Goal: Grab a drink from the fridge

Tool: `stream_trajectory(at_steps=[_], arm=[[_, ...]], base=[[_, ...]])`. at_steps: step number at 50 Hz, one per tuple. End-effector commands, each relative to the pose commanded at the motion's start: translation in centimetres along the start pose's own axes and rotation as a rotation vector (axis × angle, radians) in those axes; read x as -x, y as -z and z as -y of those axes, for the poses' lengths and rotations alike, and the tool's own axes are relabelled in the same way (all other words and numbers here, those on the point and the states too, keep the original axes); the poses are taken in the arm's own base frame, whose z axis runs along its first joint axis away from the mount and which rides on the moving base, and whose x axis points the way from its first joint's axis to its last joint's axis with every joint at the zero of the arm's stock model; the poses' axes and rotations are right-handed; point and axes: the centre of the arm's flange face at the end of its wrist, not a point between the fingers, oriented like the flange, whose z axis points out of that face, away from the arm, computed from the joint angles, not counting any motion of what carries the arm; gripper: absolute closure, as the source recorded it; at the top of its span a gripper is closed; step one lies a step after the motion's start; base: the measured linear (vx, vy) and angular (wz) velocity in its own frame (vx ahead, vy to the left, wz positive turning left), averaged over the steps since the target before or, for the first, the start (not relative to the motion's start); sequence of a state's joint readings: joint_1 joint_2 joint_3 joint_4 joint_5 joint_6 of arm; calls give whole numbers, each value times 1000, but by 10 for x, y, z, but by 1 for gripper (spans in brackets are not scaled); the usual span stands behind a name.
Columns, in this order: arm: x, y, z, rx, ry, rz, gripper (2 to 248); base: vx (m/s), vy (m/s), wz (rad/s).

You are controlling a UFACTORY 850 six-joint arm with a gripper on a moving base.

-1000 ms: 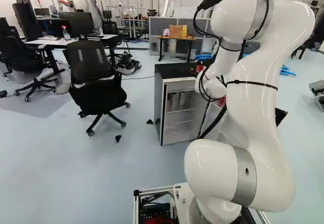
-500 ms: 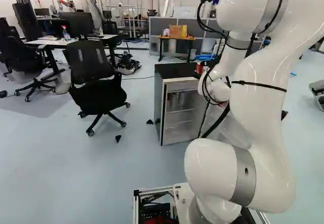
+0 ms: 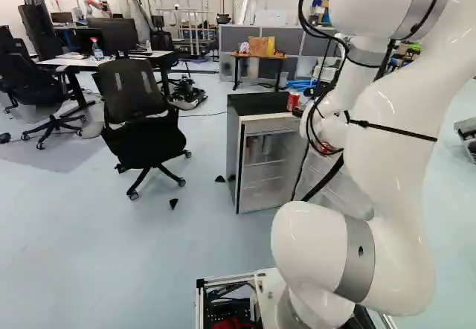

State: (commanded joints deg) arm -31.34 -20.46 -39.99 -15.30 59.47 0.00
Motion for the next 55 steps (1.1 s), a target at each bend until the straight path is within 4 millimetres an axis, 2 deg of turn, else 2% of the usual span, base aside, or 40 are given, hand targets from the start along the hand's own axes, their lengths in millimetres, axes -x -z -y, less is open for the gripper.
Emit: stream_trajectory(at_steps=[29, 55], arm=[[-2, 17, -46, 95, -13, 199, 3], [-10, 20, -88, 175, -38, 349, 3]], base=[[0, 0, 0], [0, 0, 0]])
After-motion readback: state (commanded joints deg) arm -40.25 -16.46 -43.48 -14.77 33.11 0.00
